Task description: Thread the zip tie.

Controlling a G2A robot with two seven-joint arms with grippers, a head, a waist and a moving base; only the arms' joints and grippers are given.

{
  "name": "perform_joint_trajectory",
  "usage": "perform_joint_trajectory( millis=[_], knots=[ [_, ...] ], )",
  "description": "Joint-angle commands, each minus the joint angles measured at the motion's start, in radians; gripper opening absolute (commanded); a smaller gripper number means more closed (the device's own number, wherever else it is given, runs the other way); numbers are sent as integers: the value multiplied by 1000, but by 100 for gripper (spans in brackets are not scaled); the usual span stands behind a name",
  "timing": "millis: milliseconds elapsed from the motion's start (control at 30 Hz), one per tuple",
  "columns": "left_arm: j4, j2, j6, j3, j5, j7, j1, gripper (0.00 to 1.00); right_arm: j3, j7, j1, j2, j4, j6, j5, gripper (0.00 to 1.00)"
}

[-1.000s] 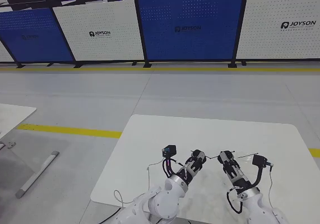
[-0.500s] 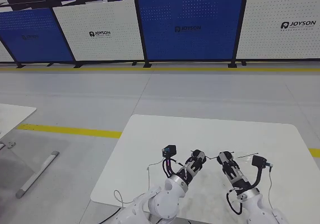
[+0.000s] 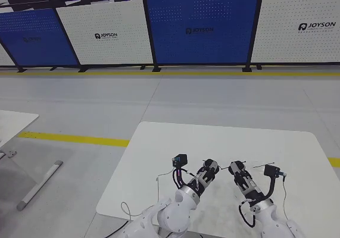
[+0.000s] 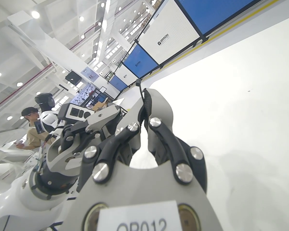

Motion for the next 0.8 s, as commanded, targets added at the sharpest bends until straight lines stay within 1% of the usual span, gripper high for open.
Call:
perform_joint_trajectory(
  millis=[0,133,267,400,567,767],
  knots=[
    [0,-2,-11,-3,-14,-6,3,0,4,-14,-4,-1,-4,-6,19,0],
    [-3,-8,-42,-14,-67,0,10,0,15,-35,-14,-2,-5,-37,51,0],
    [-9,-13,-71,-29,-119,2,19,0,15,-27,-16,-3,-5,-50,51,0],
    [-10,-16,-79,-35,-130,-9,23,0,11,-10,-16,-4,-7,-70,65,0],
    [-9,-20,-89,-34,-143,-20,26,0,16,-25,-17,-4,-9,-70,78,0],
    [-6,-24,-90,-38,-136,-22,29,0,16,-17,-16,-3,-3,-70,75,0]
  ],
)
